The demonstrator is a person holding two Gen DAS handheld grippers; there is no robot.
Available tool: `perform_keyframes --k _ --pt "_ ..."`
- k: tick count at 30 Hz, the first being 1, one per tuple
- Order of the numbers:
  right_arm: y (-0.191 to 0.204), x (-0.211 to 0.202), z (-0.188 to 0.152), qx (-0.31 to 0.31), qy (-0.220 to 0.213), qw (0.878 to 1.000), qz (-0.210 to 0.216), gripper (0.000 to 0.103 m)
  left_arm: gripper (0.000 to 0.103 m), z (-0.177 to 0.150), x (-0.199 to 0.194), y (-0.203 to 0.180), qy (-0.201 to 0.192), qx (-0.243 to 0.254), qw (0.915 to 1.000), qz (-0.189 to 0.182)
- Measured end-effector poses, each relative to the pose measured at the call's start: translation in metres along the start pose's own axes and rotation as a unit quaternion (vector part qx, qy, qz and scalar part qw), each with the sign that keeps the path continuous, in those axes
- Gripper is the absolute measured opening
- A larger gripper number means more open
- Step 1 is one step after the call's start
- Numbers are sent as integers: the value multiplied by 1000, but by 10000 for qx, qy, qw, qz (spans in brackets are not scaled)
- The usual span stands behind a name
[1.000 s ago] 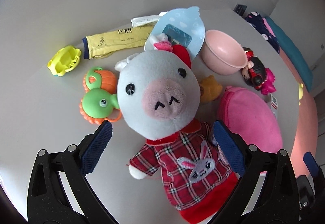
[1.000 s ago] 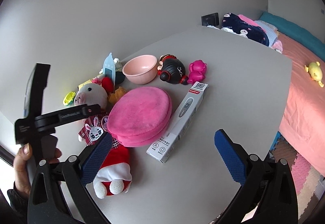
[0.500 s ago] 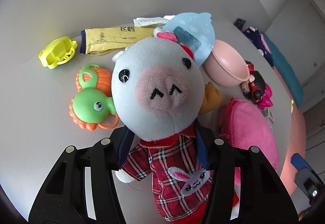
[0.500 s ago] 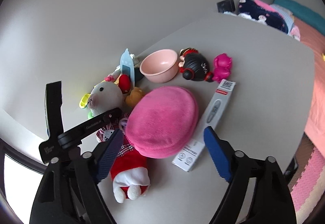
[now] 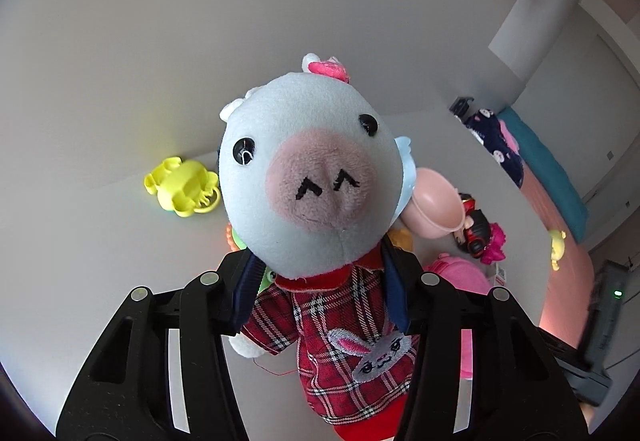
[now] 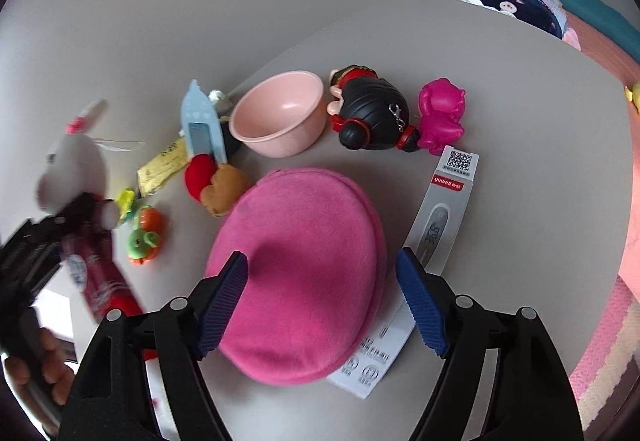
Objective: Collect trash
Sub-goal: 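Lift the plush pig with the left tool while the right tool grasps the pink pouch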
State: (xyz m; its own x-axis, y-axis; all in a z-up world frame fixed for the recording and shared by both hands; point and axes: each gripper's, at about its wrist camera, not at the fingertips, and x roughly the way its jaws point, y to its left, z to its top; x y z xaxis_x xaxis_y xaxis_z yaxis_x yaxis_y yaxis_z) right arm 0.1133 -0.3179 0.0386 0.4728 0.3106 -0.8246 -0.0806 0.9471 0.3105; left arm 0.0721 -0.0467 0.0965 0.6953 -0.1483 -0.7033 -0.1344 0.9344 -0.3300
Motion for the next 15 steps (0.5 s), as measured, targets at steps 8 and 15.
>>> perform_keyframes --k 8,15 --pt "1 -8 8 -90 -147 9997 174 10 51 2 0 -9 42 181 9998 -120" --pt "9 -45 8 -219 -839 9961 171 8 51 2 -10 -22 -57 402 9989 -224"
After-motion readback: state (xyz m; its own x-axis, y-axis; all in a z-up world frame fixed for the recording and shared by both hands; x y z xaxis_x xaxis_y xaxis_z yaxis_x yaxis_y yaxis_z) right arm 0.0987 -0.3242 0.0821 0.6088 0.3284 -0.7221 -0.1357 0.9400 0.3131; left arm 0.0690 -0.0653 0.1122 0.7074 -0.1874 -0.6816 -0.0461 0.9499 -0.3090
